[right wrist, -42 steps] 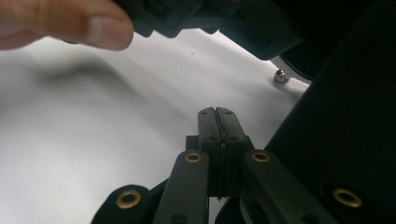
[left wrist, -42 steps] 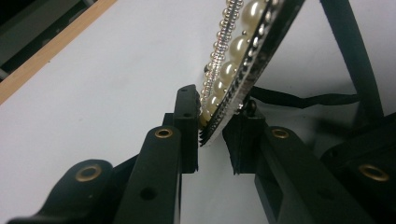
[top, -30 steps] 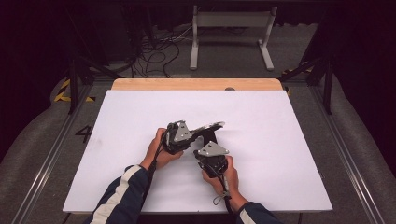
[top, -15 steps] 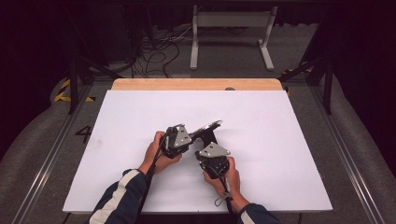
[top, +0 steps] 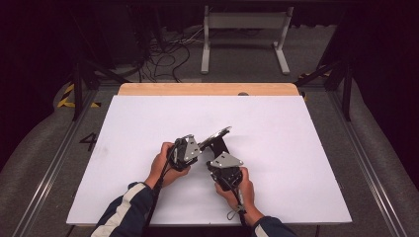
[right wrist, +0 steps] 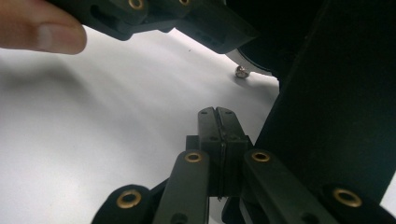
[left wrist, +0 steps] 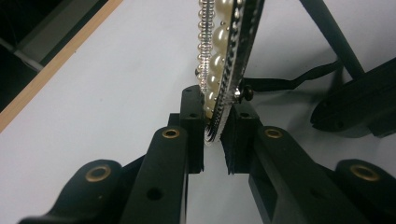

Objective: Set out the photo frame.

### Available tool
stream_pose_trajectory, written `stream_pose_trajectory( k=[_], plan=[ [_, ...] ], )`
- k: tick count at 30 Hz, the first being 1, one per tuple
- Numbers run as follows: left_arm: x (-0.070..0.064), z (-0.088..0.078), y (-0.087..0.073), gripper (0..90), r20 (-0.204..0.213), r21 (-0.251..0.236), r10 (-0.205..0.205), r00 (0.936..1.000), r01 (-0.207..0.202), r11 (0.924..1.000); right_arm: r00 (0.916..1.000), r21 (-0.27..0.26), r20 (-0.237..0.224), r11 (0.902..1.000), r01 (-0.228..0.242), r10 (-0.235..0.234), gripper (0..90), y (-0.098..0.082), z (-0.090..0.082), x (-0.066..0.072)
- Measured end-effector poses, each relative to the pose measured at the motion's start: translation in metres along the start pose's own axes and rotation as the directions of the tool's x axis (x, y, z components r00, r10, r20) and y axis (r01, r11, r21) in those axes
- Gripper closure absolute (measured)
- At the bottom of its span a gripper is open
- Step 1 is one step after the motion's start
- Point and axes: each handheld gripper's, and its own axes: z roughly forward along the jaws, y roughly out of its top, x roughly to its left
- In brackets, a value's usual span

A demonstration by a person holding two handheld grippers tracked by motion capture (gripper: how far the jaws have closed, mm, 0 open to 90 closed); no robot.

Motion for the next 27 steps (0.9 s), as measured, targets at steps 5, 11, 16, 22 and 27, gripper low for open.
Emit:
stream_pose_trajectory(
  k=[5,11,16,22,27],
  plan=[
    [-0.004,-0.004,-0.001,80.6,-0.017,0.016,0.003,0.9999,-0.003,0.9999,0.9998,-0.004,-0.010,0.9998,-0.018,0.018,90.0,-0.001,-0.001,-0.003],
    [-0.004,-0.007,-0.004,79.8,-0.010,0.004,-0.017,0.9998,0.017,0.9999,0.9992,0.001,-0.026,0.9995,-0.031,0.031,90.0,-0.003,-0.003,-0.004],
    [-0.002,-0.006,-0.006,78.9,0.009,-0.022,-0.047,0.9988,0.047,0.9986,0.9987,0.005,-0.034,0.9993,-0.037,0.037,90.0,-0.004,-0.004,-0.006],
    [0.003,0.001,-0.013,74.1,0.029,-0.024,-0.033,0.9990,0.033,0.9992,0.9988,0.008,-0.028,0.9992,-0.039,0.040,90.0,-0.005,-0.004,-0.008],
    [0.008,0.005,-0.020,76.7,0.074,-0.032,-0.067,0.9949,0.070,0.9970,0.9988,0.003,-0.021,0.9990,-0.044,0.045,90.0,-0.006,-0.005,-0.008]
  ],
)
